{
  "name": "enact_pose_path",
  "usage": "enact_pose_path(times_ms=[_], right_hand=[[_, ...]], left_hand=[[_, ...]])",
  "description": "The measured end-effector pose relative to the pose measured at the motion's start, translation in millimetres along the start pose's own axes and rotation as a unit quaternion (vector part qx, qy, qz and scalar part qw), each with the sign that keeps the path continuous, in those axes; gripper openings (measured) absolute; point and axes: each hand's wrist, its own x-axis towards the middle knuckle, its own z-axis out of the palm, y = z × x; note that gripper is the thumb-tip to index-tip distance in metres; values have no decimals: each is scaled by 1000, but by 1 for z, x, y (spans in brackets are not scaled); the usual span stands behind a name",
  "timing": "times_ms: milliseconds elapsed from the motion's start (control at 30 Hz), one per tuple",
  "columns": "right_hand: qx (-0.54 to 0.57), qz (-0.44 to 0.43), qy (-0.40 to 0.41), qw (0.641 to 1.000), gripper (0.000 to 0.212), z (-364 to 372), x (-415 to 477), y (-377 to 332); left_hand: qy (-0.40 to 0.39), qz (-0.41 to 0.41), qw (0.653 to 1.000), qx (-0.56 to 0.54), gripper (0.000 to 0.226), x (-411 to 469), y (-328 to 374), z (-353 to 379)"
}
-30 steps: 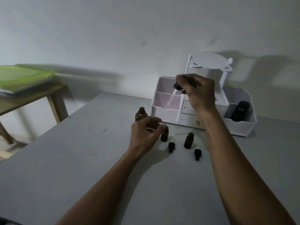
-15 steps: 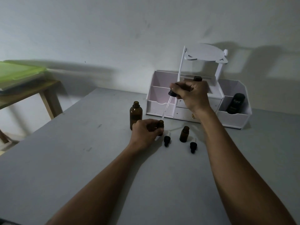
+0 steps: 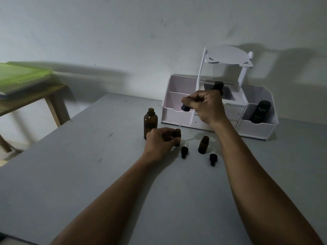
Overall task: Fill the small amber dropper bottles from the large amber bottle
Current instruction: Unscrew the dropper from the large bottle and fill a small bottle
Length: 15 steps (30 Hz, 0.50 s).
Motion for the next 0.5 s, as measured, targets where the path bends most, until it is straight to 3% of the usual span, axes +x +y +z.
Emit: enact_pose_path(times_ms=[500], right_hand=[[32,-8,-41,999,13,-3,-2,-14]], left_hand=[[2,18,1000,15,41,1,-2,0]])
